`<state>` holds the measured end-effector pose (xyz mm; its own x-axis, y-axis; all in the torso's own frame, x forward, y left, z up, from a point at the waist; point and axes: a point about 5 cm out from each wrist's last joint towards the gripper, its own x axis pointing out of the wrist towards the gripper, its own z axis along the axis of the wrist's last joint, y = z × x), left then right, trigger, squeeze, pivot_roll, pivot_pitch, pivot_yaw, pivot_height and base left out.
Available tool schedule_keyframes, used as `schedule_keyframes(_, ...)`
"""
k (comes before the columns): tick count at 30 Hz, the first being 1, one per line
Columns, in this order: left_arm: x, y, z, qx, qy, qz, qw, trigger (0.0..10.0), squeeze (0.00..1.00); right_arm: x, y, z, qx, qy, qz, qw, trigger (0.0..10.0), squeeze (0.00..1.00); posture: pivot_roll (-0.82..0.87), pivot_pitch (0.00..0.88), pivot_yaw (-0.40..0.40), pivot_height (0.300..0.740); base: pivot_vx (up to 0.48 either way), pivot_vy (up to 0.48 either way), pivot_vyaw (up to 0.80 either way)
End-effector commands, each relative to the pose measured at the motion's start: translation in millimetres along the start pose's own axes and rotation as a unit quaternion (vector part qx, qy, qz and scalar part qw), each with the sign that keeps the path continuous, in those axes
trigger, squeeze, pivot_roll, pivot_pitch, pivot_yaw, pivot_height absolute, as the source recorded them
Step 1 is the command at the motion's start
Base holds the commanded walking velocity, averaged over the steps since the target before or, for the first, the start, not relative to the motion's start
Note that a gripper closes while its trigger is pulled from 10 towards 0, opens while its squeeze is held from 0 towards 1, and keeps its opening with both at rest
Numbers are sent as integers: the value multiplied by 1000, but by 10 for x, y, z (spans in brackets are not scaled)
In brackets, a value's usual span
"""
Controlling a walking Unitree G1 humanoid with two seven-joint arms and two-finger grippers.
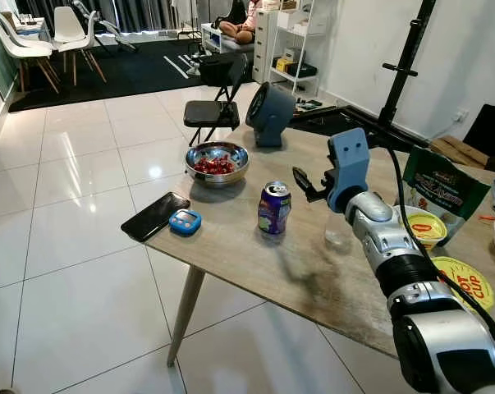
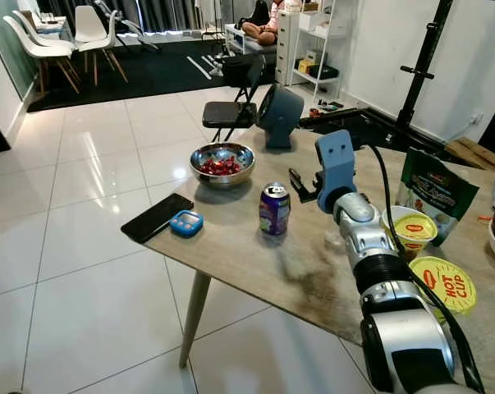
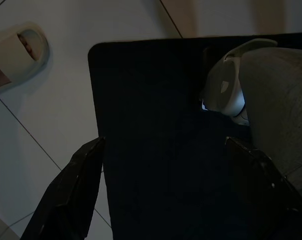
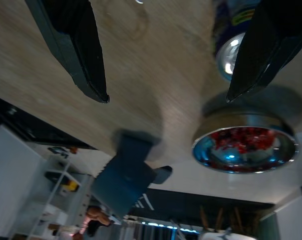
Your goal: Restocking fridge
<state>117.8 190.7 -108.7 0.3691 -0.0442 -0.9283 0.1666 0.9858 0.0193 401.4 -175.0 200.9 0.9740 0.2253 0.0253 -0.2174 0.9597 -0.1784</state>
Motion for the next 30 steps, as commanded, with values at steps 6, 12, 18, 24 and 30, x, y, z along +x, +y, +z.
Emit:
schedule_keyframes(6,2,-62,-53,1,8,-9,1000,10000,0,-11,-91,-165,-20,73,-40,996,10000,0,-8,0,-35,740,0,0,0)
schedule_keyframes(12,2,-70,-60,1,9,-9,1000,10000,0,-50,-173,-277,-6,111,-64,992,10000,0,-9,0,-35,740,0,0,0)
schedule_keyframes(18,2,-73,-68,2,10,-10,1000,10000,0,-61,-240,-265,12,109,-80,991,10000,0,-9,0,-36,740,0,0,0)
schedule_keyframes(24,1,-75,-72,4,11,-11,1000,10000,0,-68,-266,-275,17,114,-84,990,10000,0,-8,0,-36,740,0,0,0)
schedule_keyframes(30,2,-81,-74,6,11,-12,1000,10000,0,-94,-310,-323,24,128,-99,987,10000,0,-8,0,-35,740,0,0,0)
